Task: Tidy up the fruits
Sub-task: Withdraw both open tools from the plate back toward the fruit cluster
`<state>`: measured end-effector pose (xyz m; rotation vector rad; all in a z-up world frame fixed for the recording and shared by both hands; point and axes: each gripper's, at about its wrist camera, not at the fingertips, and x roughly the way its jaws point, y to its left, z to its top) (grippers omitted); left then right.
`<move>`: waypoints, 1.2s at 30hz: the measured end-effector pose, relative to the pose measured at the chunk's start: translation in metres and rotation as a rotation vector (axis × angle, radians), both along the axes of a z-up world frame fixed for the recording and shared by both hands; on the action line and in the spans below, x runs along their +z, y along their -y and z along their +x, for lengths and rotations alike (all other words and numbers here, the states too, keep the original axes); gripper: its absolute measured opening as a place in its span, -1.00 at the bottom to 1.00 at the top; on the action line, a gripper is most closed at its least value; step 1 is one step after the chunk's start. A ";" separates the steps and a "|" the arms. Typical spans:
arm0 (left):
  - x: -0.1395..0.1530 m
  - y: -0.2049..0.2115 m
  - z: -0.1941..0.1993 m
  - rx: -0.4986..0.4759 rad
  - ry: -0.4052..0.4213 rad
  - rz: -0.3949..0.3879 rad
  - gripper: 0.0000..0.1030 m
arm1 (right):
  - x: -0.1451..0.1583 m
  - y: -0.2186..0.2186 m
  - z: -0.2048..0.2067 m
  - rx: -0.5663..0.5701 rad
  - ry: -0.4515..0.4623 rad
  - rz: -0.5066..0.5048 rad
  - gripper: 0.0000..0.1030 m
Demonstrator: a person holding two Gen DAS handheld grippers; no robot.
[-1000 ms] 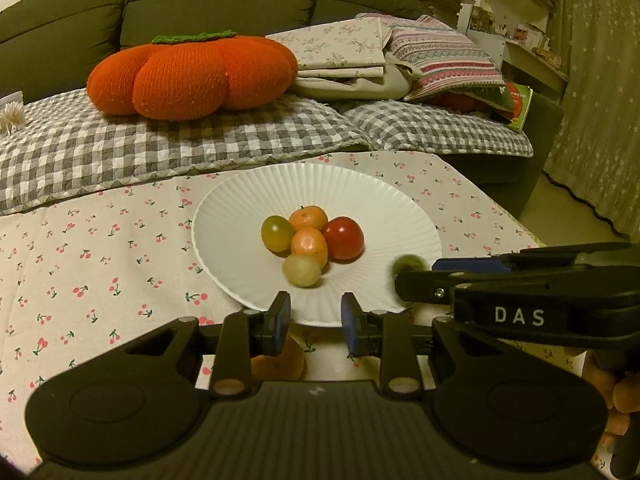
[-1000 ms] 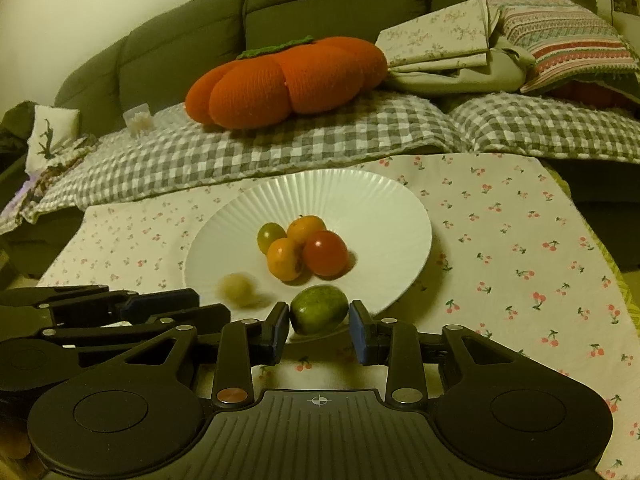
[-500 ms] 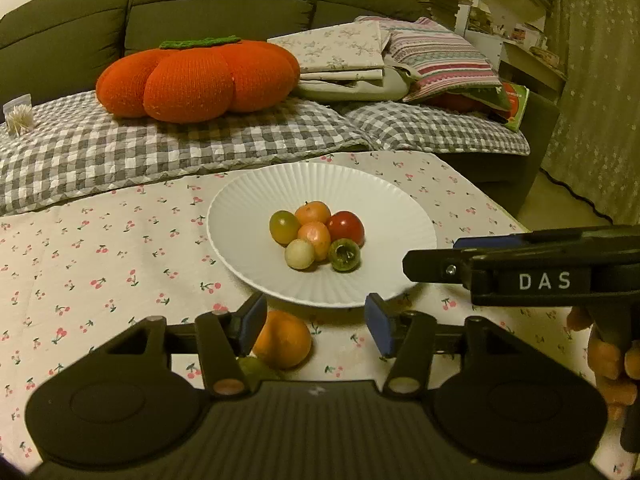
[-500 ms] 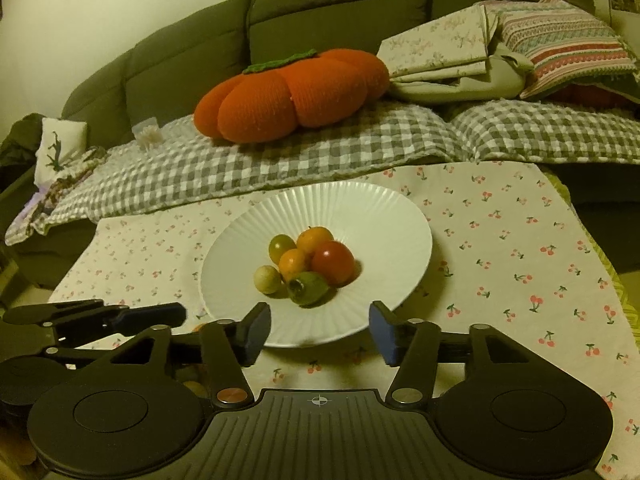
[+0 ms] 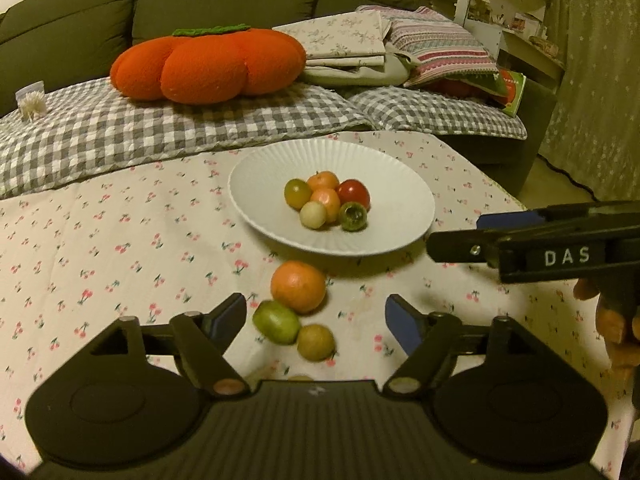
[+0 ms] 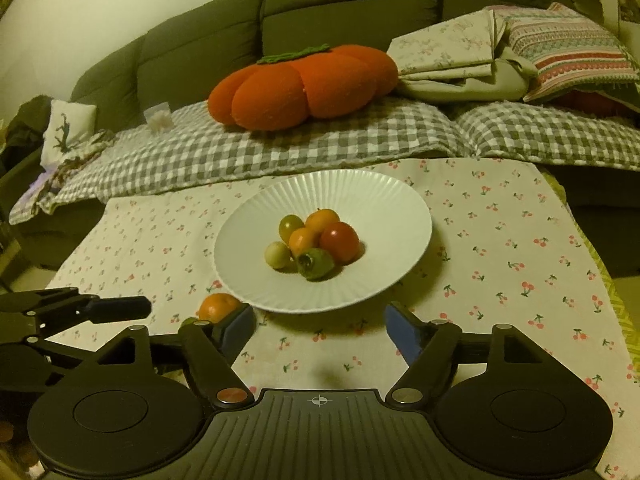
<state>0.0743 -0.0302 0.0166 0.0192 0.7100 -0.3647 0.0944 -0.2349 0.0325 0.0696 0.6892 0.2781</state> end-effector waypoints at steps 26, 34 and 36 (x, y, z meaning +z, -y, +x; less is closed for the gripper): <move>-0.027 -0.043 -0.041 0.034 -0.074 0.082 0.94 | -0.014 -0.020 -0.026 0.039 -0.034 -0.056 0.85; -0.038 -0.041 -0.043 0.025 -0.091 0.096 0.93 | -0.023 -0.026 -0.028 0.047 -0.054 -0.079 0.89; -0.040 -0.039 -0.041 0.021 -0.086 0.098 0.90 | -0.026 -0.027 -0.028 0.047 -0.059 -0.085 0.89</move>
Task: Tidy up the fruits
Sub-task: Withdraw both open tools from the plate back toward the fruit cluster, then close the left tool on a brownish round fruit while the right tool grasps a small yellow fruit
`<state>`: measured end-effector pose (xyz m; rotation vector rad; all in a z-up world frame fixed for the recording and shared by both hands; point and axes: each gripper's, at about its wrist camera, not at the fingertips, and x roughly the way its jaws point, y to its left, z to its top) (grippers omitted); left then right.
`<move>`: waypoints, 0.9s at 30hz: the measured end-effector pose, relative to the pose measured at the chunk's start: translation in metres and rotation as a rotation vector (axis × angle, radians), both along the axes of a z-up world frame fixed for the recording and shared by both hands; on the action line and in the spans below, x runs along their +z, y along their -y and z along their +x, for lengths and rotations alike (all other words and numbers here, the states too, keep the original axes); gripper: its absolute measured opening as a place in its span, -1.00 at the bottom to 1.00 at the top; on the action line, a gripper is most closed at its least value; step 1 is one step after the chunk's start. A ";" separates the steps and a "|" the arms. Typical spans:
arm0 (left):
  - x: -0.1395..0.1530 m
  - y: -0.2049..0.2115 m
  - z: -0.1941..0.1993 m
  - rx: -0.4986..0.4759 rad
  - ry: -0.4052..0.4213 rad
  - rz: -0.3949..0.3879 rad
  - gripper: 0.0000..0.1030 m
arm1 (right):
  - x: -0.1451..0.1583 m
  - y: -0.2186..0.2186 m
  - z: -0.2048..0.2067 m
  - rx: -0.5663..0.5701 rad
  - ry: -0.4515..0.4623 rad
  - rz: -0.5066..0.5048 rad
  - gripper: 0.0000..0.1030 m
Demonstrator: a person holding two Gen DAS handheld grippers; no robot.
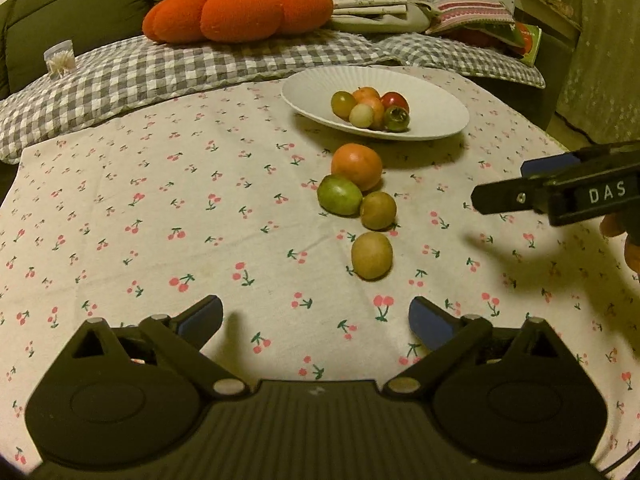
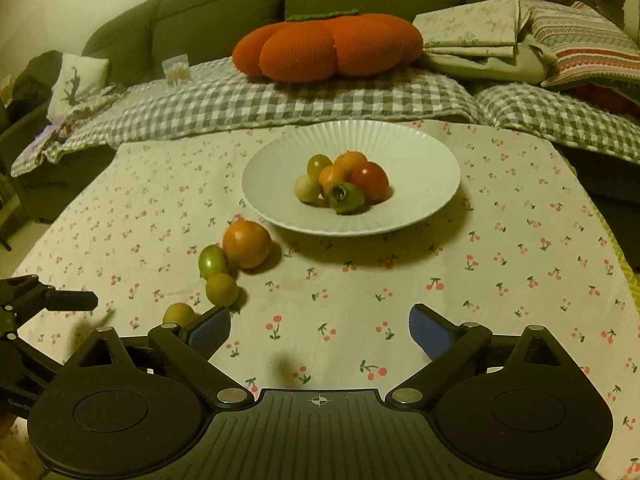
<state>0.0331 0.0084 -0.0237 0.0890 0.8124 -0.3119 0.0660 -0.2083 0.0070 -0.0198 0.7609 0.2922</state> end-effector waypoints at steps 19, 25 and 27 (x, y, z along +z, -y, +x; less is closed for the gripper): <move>-0.001 0.024 0.018 -0.087 0.027 -0.048 -0.27 | -0.015 -0.004 0.005 0.001 -0.037 -0.035 0.89; -0.001 0.024 0.019 -0.103 0.035 -0.043 -0.55 | -0.016 -0.007 0.005 0.007 -0.040 -0.039 0.89; 0.000 0.023 0.018 -0.100 0.036 -0.036 -0.55 | -0.016 -0.007 0.005 0.007 -0.040 -0.039 0.89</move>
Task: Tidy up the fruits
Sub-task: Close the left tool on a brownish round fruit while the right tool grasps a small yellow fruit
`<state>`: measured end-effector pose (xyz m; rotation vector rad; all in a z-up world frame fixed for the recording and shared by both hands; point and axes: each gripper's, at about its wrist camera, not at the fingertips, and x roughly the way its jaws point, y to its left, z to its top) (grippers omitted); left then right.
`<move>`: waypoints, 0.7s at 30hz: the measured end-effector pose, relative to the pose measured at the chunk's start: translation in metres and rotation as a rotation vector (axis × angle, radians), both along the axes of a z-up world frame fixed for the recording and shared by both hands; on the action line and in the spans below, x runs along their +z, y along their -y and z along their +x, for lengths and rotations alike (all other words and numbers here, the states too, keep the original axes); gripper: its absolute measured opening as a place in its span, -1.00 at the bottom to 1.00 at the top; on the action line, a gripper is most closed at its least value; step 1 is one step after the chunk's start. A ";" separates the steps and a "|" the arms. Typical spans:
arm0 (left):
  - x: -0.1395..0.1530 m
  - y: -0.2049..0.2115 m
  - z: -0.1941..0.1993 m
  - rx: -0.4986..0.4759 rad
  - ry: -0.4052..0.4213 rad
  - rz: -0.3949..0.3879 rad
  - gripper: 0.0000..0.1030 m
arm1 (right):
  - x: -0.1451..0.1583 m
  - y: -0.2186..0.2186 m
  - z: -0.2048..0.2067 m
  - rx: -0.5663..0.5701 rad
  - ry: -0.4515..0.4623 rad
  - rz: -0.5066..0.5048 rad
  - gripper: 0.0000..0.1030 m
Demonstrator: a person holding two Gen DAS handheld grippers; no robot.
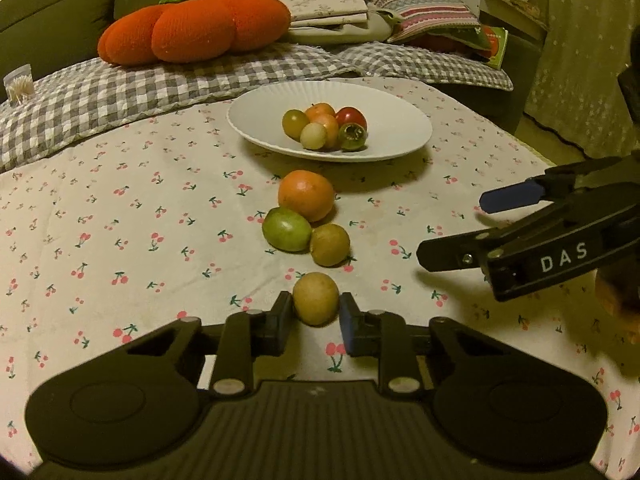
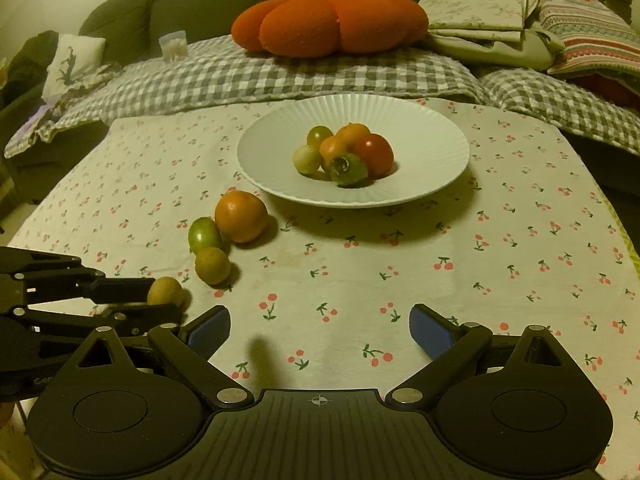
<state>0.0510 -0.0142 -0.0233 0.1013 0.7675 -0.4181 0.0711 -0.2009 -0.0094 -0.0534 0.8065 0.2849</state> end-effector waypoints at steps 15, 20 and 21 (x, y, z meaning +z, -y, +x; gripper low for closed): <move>0.006 -0.034 -0.005 0.089 -0.016 0.010 -0.55 | -0.001 -0.030 0.005 0.047 -0.004 -0.004 0.89; 0.007 -0.040 -0.006 0.098 -0.016 0.008 -0.55 | -0.005 -0.046 0.009 0.073 -0.008 -0.013 0.89; 0.007 -0.041 -0.006 0.100 -0.017 0.007 -0.55 | -0.005 -0.048 0.010 0.076 -0.008 -0.013 0.89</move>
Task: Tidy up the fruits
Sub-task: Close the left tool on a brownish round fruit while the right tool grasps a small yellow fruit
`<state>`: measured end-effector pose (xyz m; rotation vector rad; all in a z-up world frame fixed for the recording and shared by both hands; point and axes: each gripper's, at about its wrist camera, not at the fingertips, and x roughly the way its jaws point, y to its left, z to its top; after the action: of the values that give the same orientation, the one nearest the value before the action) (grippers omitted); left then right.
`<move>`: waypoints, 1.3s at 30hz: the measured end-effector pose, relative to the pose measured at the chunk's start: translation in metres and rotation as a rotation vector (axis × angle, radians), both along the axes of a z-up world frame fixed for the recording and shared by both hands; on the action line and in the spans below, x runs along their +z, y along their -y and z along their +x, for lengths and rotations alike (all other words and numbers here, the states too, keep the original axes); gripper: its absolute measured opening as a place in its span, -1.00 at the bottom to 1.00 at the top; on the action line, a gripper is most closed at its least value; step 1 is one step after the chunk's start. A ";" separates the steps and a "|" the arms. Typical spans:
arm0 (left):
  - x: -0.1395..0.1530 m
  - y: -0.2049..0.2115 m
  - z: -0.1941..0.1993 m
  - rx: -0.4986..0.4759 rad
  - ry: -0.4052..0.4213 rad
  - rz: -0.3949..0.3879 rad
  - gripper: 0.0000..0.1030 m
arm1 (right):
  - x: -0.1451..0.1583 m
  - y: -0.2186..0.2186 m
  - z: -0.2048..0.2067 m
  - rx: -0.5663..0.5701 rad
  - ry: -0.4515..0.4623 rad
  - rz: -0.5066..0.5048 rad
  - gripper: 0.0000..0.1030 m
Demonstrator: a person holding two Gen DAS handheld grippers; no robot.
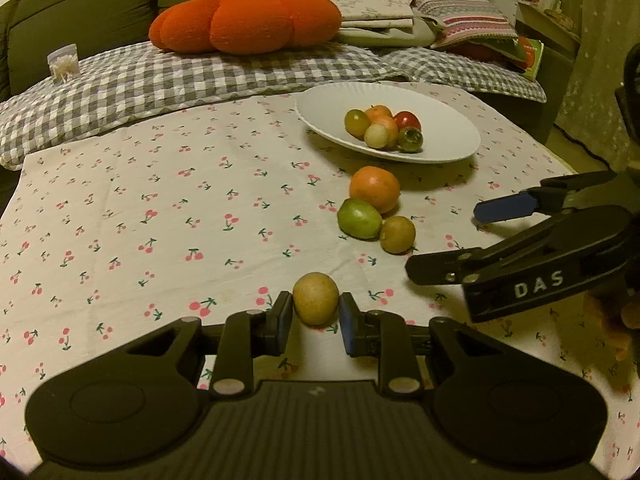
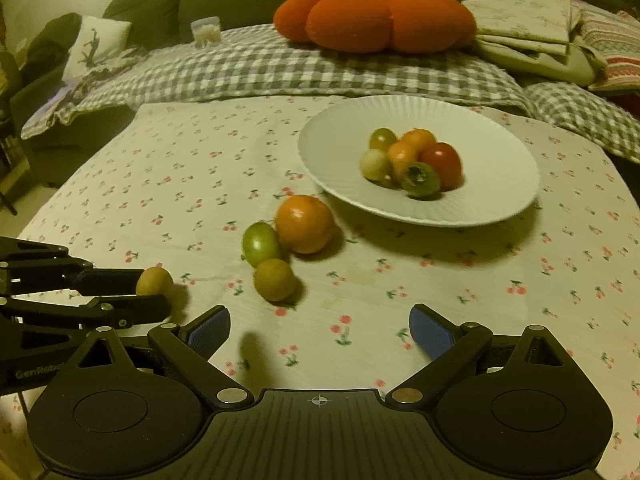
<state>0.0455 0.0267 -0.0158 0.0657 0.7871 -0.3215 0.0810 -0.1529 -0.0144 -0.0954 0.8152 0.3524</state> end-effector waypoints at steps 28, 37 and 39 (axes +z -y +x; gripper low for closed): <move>0.002 -0.005 -0.002 0.012 0.000 -0.005 -0.55 | -0.003 -0.029 0.009 0.071 0.002 -0.032 -0.33; 0.002 -0.005 -0.001 0.013 0.000 -0.005 -0.55 | -0.002 -0.027 0.009 0.072 0.005 -0.029 -0.58; 0.003 -0.005 -0.001 0.013 0.001 -0.005 -0.55 | -0.002 -0.025 0.009 0.075 0.006 -0.026 -0.58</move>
<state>0.0442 0.0321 -0.0132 0.0560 0.7859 -0.3108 0.0901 -0.1275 -0.0162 -0.1520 0.8119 0.4121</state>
